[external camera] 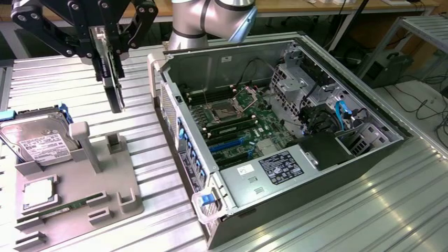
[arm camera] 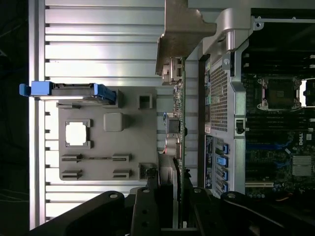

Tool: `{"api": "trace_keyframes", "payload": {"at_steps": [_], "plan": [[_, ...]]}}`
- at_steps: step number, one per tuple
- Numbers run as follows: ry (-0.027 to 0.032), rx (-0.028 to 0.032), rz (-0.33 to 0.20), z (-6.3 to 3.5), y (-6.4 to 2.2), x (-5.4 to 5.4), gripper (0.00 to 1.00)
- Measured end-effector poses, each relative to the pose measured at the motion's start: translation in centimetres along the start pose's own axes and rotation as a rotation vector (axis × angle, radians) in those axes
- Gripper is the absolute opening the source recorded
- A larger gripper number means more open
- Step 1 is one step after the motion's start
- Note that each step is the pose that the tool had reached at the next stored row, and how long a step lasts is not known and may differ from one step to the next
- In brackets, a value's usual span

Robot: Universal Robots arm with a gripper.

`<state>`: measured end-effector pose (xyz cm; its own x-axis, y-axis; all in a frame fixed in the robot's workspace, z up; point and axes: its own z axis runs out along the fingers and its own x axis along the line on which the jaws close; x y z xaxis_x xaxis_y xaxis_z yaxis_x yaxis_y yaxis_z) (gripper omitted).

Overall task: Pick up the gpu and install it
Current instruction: 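Pick up the gpu and move the gpu toward the slot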

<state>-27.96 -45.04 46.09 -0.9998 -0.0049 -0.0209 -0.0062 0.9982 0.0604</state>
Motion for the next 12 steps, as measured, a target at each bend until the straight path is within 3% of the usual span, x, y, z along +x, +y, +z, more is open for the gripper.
{"api": "trace_keyframes", "payload": {"at_steps": [12], "plan": [[0.0000, 0.0000, 0.000, 0.03, -0.01, -1.5, 0.28]]}}
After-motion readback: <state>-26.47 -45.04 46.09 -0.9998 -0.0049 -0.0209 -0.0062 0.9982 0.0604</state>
